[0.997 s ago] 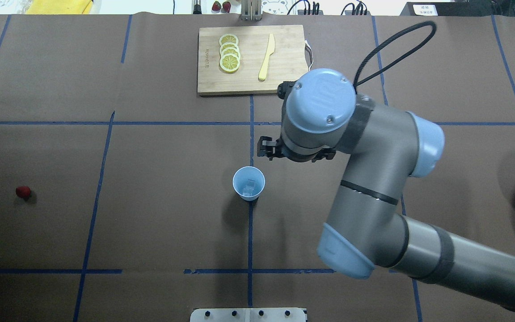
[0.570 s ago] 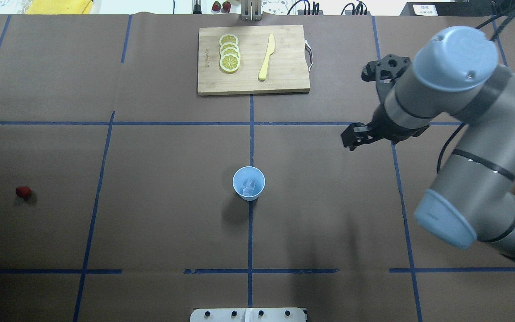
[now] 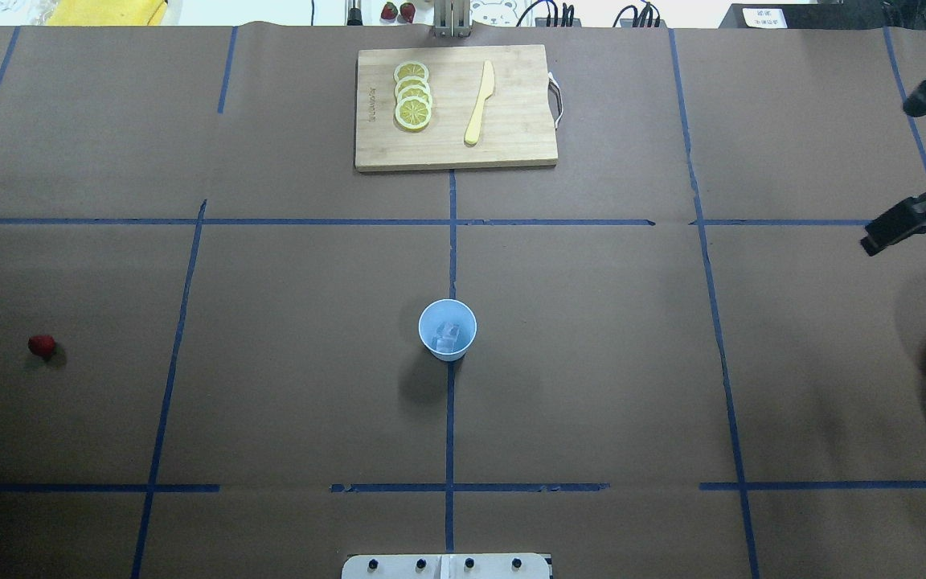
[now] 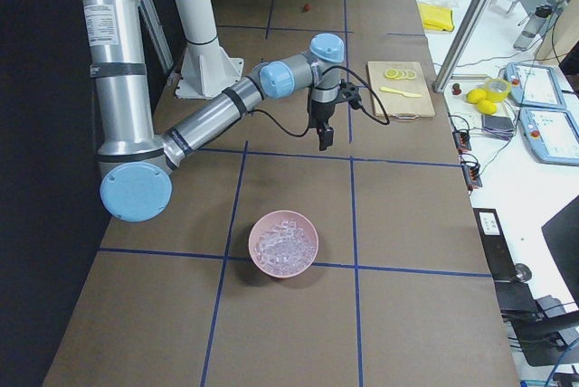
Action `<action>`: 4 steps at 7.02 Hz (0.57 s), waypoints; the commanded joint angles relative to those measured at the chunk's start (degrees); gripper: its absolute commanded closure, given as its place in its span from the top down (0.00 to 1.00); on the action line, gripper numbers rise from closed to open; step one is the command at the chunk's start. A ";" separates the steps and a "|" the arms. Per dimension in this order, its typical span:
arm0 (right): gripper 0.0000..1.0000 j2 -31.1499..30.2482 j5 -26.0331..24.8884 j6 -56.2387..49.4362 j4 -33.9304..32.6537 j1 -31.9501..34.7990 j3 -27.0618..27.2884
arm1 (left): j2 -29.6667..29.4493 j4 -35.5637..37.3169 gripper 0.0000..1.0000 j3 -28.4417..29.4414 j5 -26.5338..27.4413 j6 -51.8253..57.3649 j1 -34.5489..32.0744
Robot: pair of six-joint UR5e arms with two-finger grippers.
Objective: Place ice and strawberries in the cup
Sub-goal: 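Withdraw the right gripper with the bowl away from the cup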
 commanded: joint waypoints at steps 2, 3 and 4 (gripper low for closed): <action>1.00 -8.77 5.99 -27.89 0.07 15.96 -5.97 | 0.00 0.07 1.00 -0.09 0.09 0.00 0.00; 1.00 -11.30 5.91 -32.58 0.16 17.66 -7.05 | 0.09 0.07 1.00 -0.18 0.00 0.00 0.00; 1.00 -14.02 5.74 -33.15 2.85 17.76 -7.41 | 0.09 0.15 1.00 -0.18 0.00 0.00 0.00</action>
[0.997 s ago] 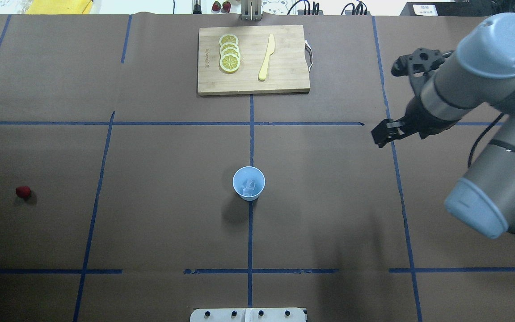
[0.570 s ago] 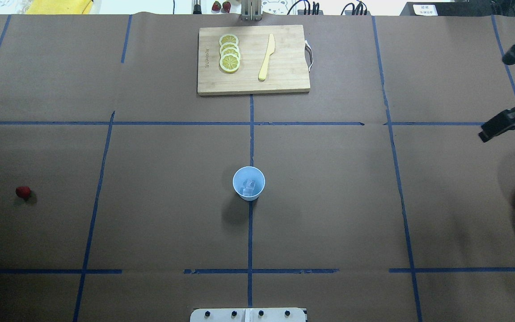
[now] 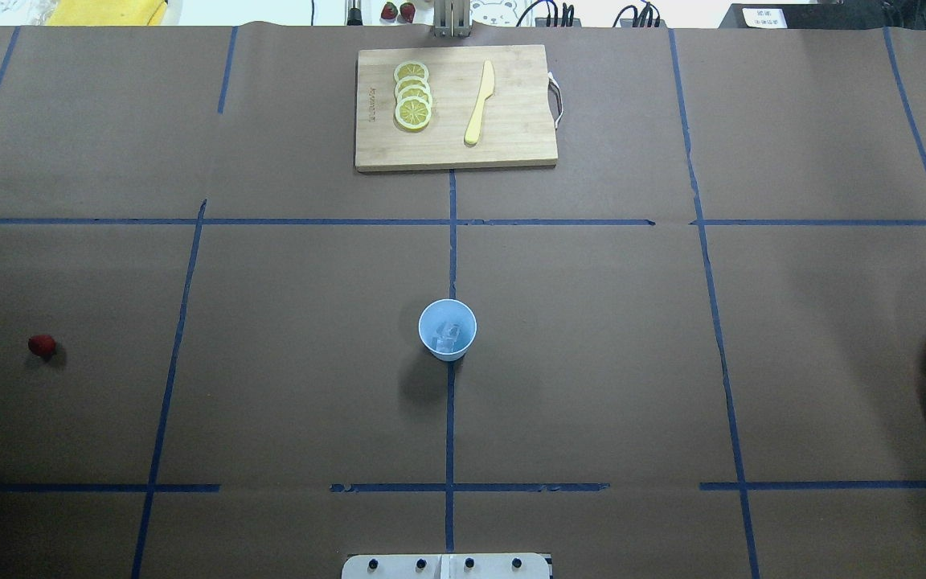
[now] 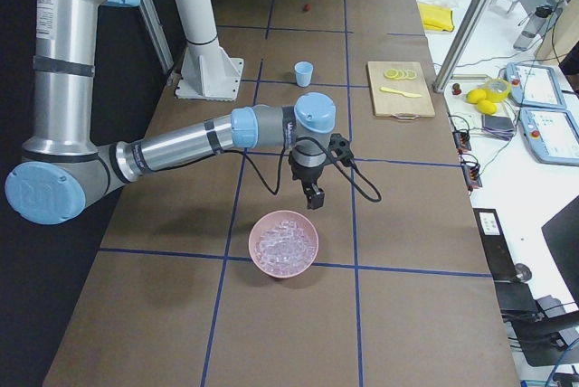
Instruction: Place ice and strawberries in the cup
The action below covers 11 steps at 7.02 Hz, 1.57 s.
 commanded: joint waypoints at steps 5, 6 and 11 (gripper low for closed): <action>0.98 -10.95 -0.54 11.61 28.91 1.07 -8.99 | 0.21 0.07 1.00 -0.12 -0.03 0.00 0.00; 0.97 -11.04 -1.67 12.59 29.28 -0.24 -9.08 | 0.21 0.07 1.00 -0.12 -0.03 0.00 0.00; 0.89 -11.04 -5.90 15.15 30.42 -7.19 -11.00 | 0.21 0.07 1.00 -0.03 -0.03 0.00 0.09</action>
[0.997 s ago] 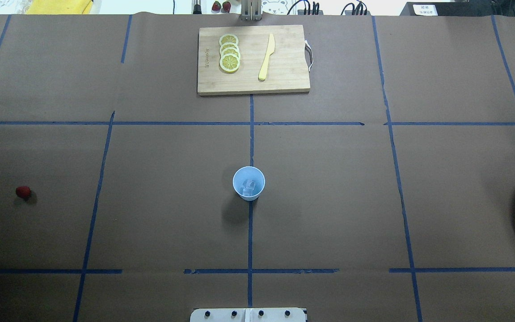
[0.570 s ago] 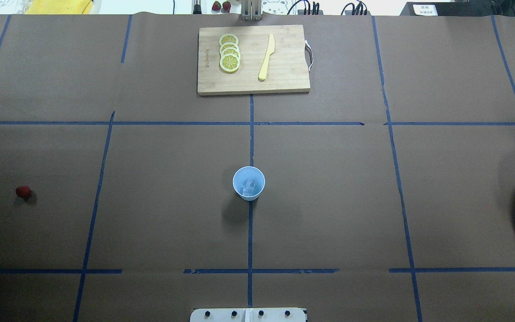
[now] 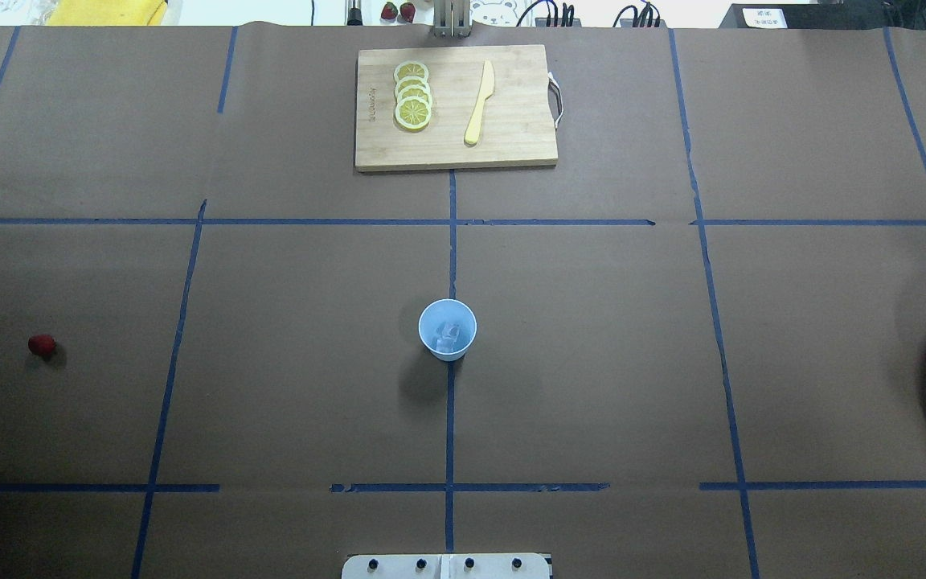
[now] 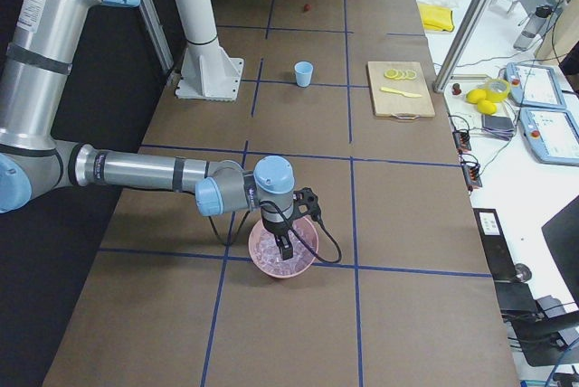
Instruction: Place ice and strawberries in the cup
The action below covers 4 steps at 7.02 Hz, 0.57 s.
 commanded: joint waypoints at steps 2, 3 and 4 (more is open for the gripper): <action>0.88 0.00 -0.44 4.43 11.76 -1.77 -7.22 | 0.00 0.00 1.00 0.10 0.00 0.00 0.00; 0.86 0.00 -0.44 6.21 12.85 -2.73 -7.32 | 0.00 0.00 1.00 0.10 0.00 0.00 0.00; 0.85 0.00 -0.35 6.31 12.86 -3.09 -7.32 | 0.00 0.00 1.00 0.10 0.00 0.00 0.00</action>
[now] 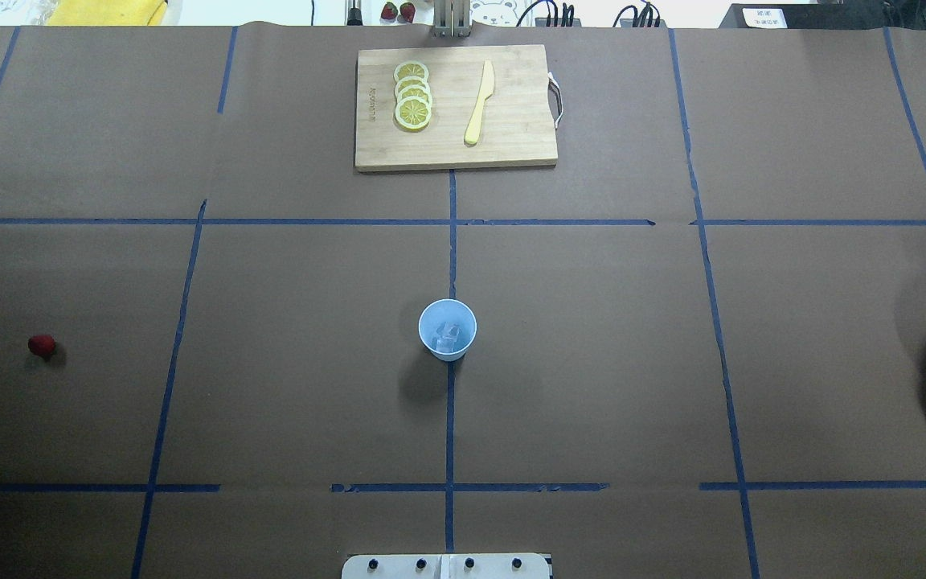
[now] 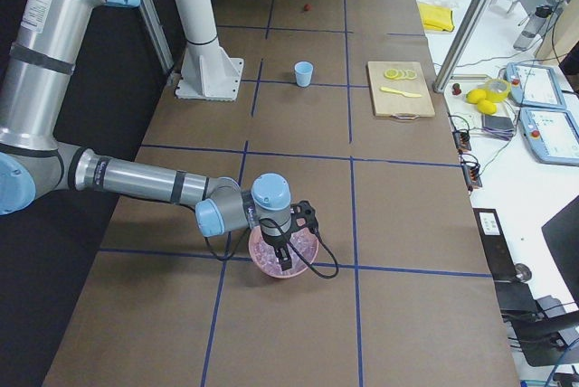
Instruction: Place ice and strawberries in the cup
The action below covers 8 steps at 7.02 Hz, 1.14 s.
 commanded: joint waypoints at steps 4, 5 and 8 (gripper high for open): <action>0.79 0.00 -0.03 0.99 1.10 -1.06 -1.16 | 0.00 0.00 1.00 0.09 0.00 0.00 0.00; 0.79 0.00 -0.12 1.07 1.19 -1.23 -1.17 | 0.00 0.00 1.00 0.09 0.00 0.00 0.00; 0.77 1.66 -0.12 1.07 1.19 -1.24 -2.92 | 0.00 0.00 1.00 0.00 0.00 0.00 0.00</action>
